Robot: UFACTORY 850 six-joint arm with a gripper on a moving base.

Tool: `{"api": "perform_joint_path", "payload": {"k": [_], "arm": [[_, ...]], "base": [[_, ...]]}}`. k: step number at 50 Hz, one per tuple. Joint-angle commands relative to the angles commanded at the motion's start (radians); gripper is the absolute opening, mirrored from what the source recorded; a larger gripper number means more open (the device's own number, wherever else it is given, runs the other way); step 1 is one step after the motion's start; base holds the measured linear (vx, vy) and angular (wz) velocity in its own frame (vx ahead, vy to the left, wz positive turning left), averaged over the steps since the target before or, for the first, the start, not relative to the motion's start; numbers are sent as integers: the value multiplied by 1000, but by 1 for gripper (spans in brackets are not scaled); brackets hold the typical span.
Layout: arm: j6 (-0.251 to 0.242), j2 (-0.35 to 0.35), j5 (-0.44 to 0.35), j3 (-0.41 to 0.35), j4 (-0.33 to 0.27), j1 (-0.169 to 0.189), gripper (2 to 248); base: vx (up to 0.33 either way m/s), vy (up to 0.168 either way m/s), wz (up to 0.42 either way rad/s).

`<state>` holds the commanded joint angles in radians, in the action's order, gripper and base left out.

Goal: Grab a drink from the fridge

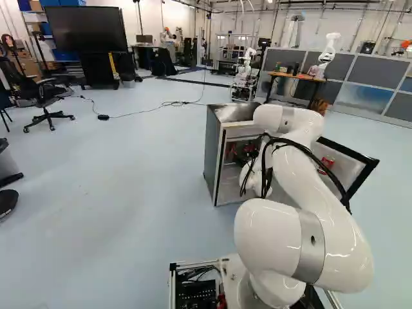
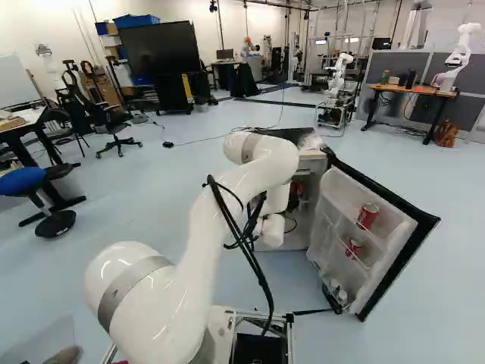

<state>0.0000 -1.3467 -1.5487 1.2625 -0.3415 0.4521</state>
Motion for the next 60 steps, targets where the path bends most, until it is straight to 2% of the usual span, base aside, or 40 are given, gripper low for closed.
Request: {"api": "perform_joint_path", "payload": {"k": [27,60], "arm": [[0,-68,39,130,0,9,247],[0,-155,145,294,0,16,247]], "base": [[0,0,0],[0,0,0]]}}
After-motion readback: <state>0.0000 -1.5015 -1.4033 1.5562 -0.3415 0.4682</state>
